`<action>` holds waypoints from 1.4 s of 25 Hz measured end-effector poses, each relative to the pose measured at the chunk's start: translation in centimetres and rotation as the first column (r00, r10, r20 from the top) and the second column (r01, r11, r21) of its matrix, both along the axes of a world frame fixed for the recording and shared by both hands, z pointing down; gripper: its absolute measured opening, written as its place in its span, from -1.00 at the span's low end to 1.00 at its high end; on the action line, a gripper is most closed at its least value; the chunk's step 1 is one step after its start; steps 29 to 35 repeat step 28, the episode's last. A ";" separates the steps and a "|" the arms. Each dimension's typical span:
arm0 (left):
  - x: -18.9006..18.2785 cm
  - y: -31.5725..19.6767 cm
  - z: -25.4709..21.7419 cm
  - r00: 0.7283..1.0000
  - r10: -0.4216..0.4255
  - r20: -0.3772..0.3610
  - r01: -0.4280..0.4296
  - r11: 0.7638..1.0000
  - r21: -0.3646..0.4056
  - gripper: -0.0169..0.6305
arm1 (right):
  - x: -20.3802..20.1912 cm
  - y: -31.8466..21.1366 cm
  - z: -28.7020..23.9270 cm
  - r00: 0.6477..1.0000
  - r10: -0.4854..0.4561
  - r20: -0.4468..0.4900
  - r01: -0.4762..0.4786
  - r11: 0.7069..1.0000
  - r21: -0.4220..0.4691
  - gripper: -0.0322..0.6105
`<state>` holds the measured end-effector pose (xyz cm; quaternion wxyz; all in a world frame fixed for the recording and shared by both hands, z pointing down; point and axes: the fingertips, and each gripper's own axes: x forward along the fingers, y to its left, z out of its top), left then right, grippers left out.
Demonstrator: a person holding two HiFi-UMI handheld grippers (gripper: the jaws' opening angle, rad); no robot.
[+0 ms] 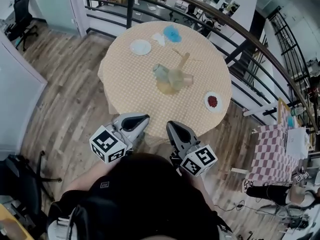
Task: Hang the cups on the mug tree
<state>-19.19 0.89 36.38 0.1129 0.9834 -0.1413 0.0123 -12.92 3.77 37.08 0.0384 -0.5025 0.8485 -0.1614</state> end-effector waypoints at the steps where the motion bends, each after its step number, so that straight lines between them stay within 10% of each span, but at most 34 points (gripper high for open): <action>1: 0.5 0.1 -0.2 1.000 0.002 0.003 -0.002 1.000 0.011 -0.92 | 0.6 0.3 0.0 1.000 0.004 -0.014 -0.004 1.000 0.002 -0.86; 35: 5.2 2.5 -0.2 0.997 0.009 0.070 -0.013 0.999 0.052 -0.92 | 5.6 2.6 0.8 0.999 0.029 -0.034 -0.029 1.000 0.006 -0.86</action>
